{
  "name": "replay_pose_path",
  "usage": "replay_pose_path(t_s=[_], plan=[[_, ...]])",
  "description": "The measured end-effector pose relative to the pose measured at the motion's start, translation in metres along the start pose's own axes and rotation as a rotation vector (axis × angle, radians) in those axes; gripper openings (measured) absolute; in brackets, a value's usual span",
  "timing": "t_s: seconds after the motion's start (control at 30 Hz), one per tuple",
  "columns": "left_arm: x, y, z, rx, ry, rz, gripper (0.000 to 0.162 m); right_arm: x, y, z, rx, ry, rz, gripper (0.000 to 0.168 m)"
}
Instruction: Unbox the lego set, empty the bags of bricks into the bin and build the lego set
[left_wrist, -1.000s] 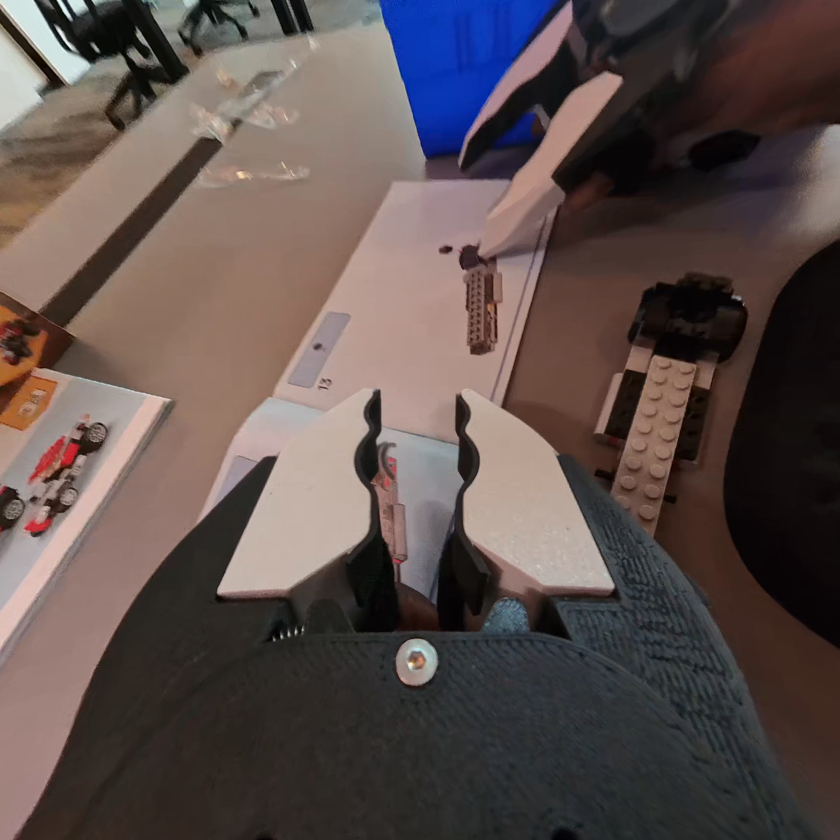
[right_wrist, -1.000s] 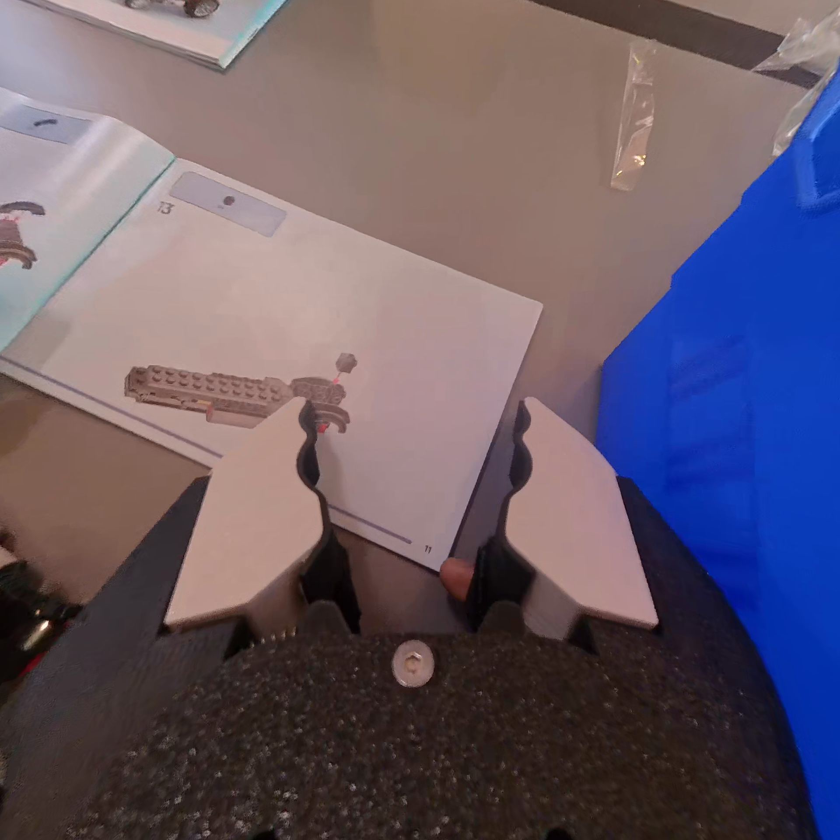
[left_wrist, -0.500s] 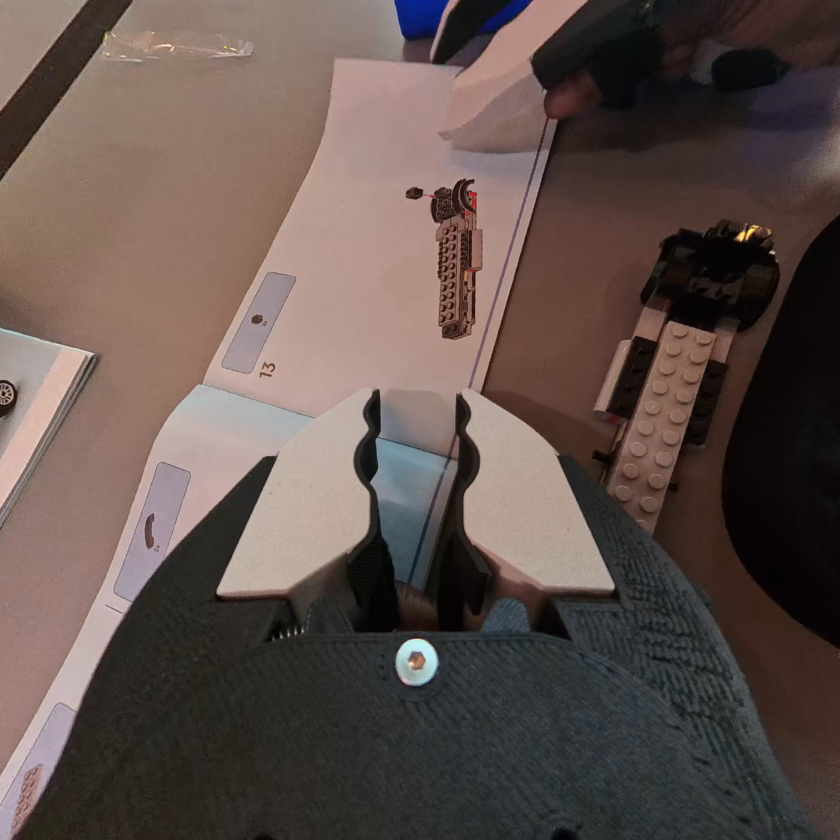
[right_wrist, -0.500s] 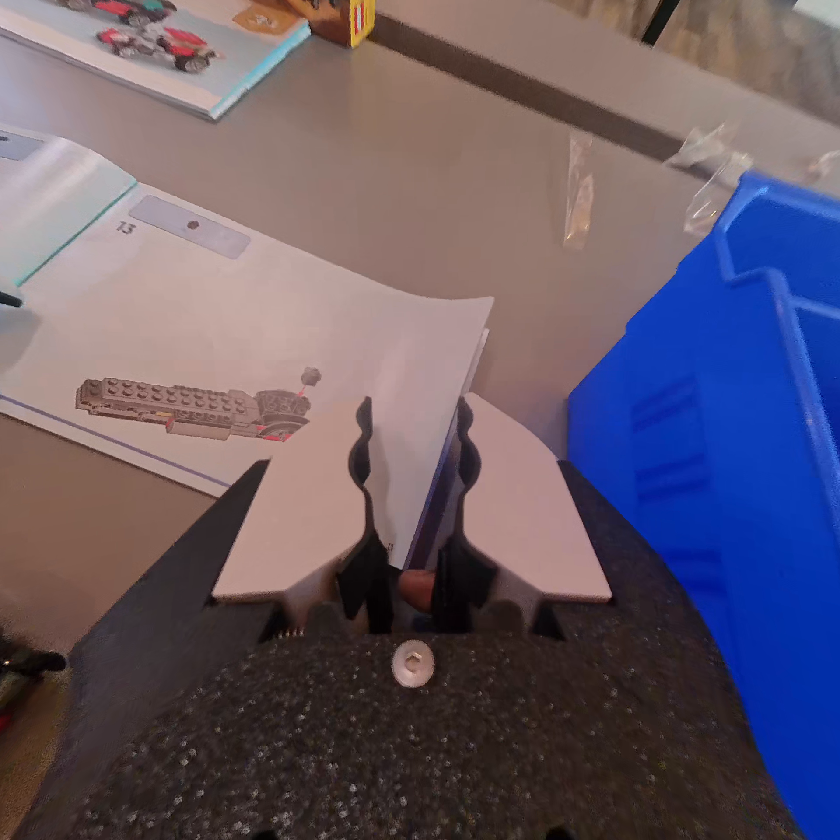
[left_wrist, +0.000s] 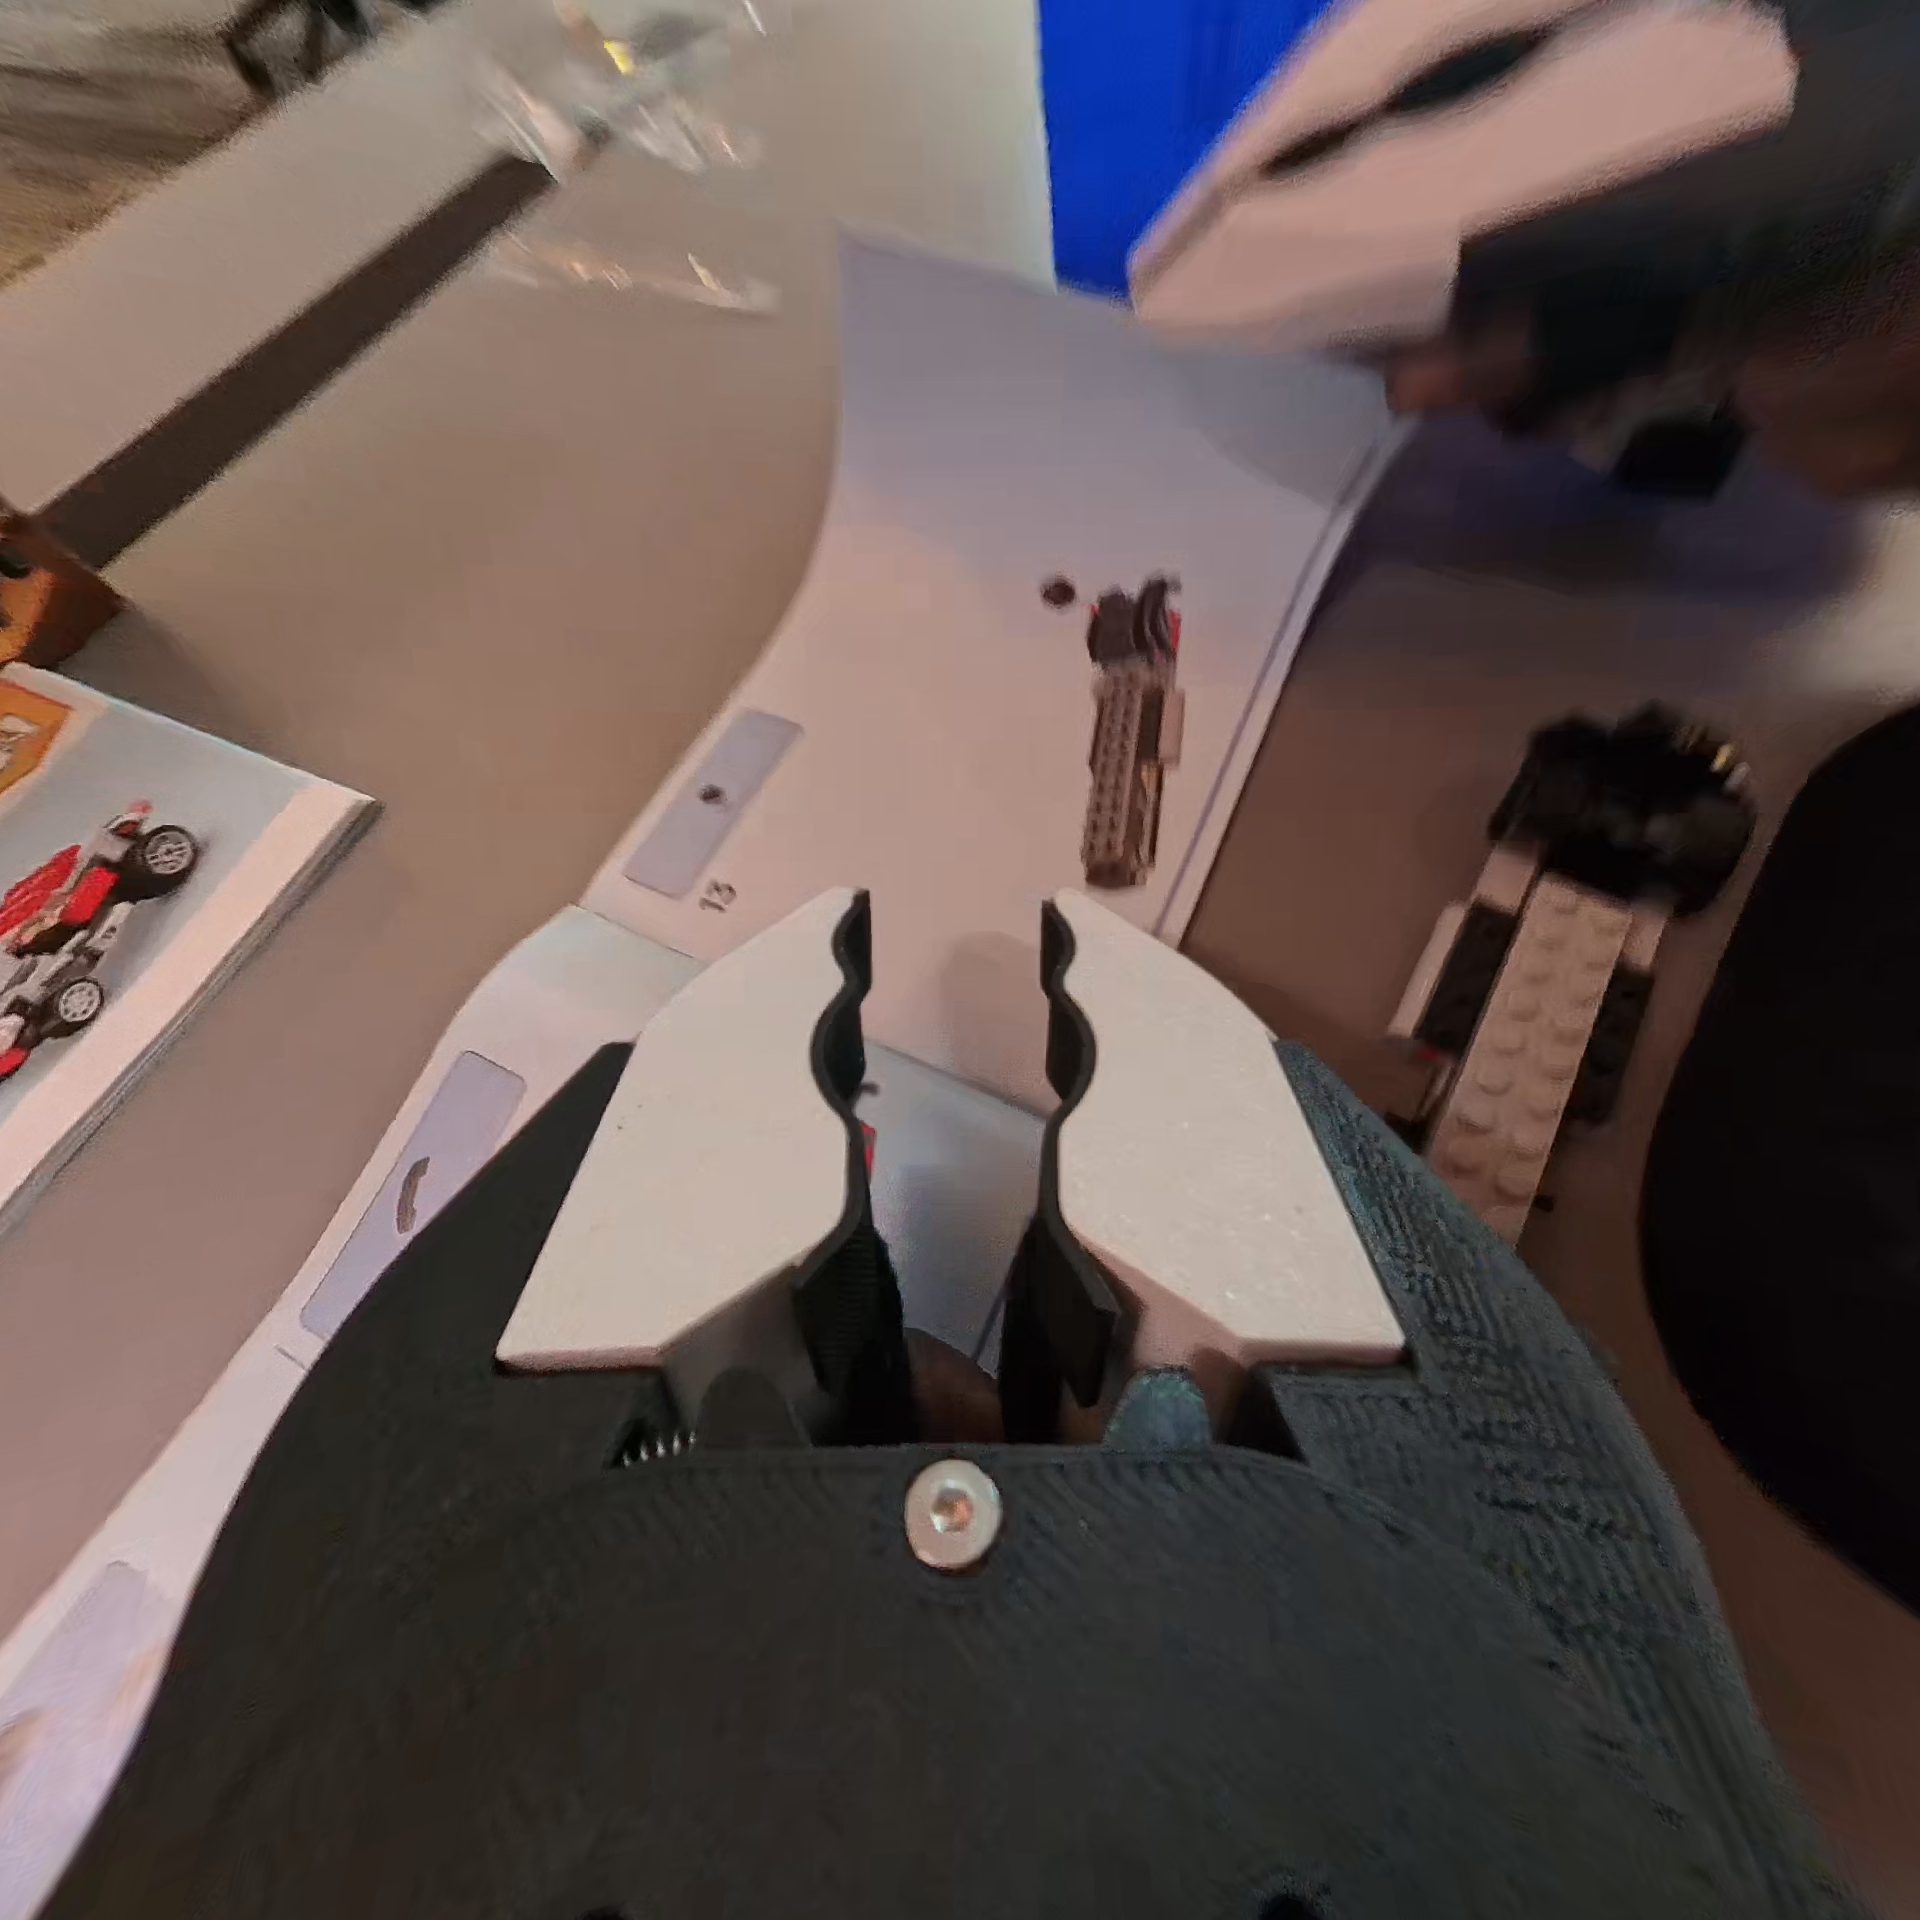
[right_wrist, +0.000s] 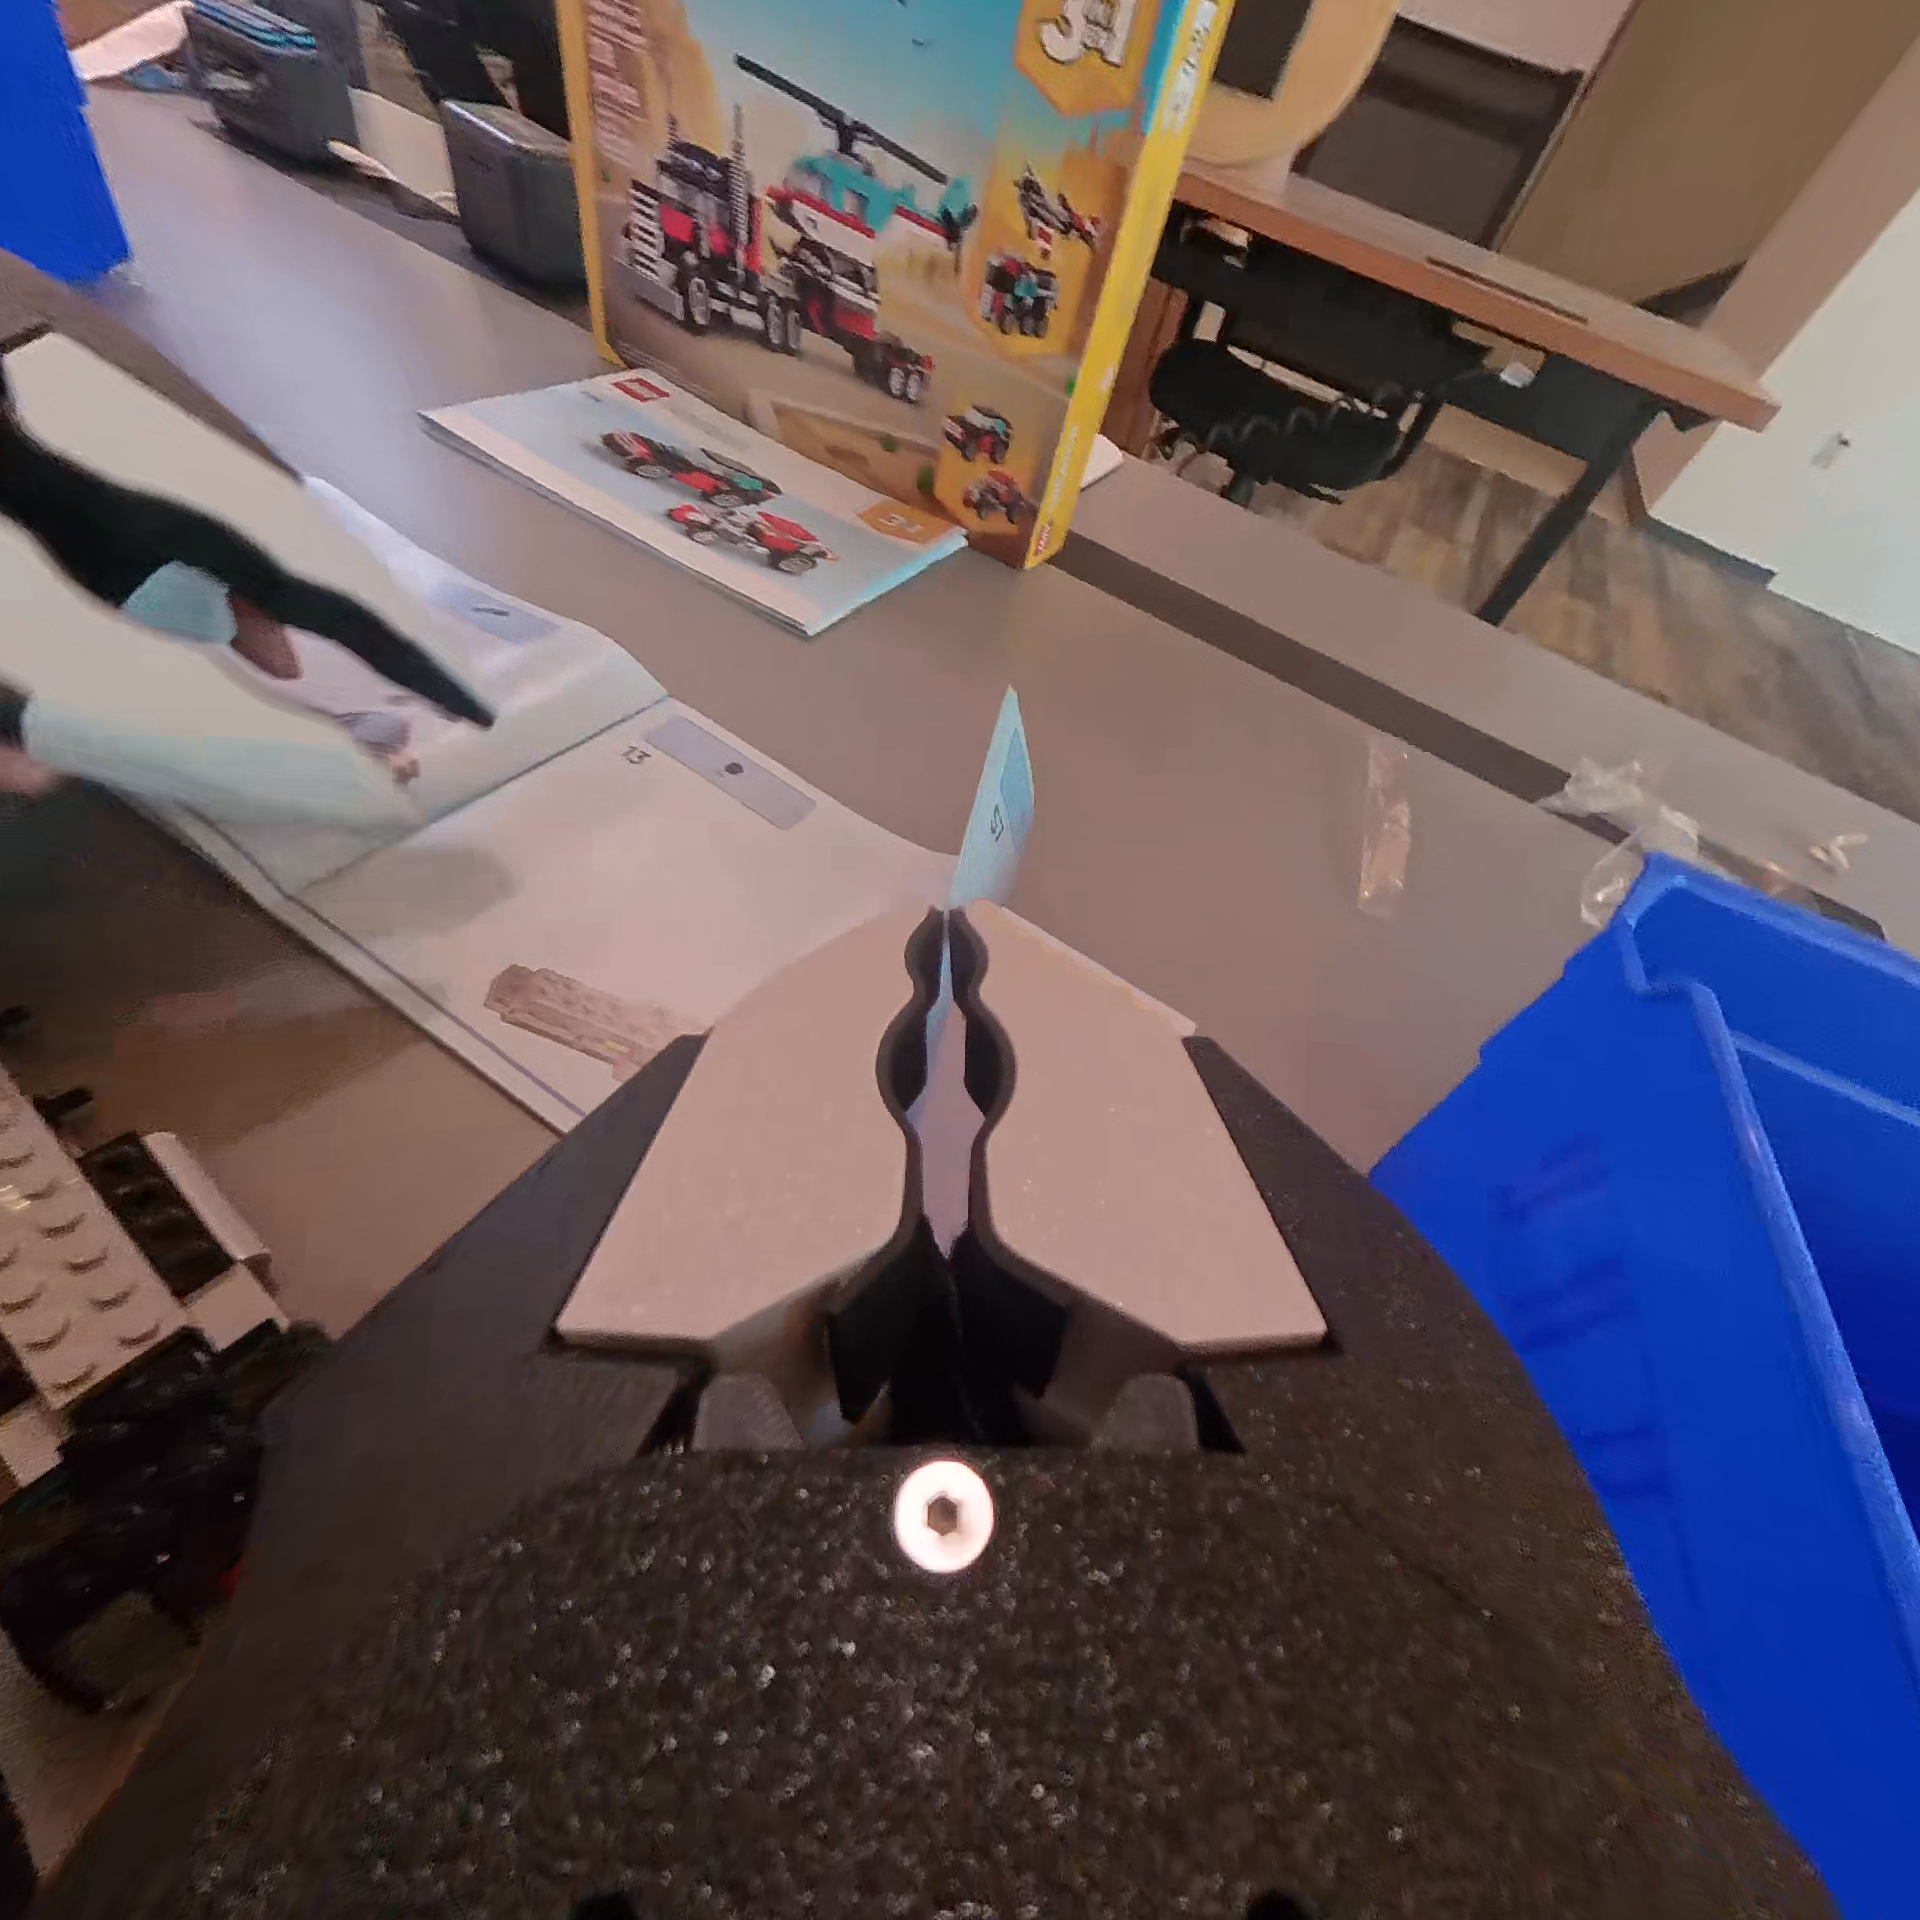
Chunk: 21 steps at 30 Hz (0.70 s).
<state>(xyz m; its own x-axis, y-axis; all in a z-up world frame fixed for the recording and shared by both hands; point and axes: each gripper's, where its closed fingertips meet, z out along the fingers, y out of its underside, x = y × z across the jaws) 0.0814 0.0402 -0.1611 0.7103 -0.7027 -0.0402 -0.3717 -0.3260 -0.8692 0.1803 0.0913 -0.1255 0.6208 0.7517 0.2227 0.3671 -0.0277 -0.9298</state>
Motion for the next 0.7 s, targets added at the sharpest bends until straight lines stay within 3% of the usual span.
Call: replay_pose_path(t_s=[0.13, 0.27, 0.7], plan=[[-0.001, -0.05, -0.014, 0.284, 0.19, -0.468, 0.023, -0.015, -0.016, -0.003, 0.051, -0.014, -0.106, 0.001], [0.01, -0.073, -0.005, 0.361, 0.405, -0.762, 0.017, -0.037, -0.032, -0.006, 0.107, -0.052, -0.184, 0.001], [0.01, -0.088, 0.0, 0.509, 0.495, -0.877, 0.006, -0.052, -0.041, -0.01, 0.186, -0.132, -0.1, 0.001]])
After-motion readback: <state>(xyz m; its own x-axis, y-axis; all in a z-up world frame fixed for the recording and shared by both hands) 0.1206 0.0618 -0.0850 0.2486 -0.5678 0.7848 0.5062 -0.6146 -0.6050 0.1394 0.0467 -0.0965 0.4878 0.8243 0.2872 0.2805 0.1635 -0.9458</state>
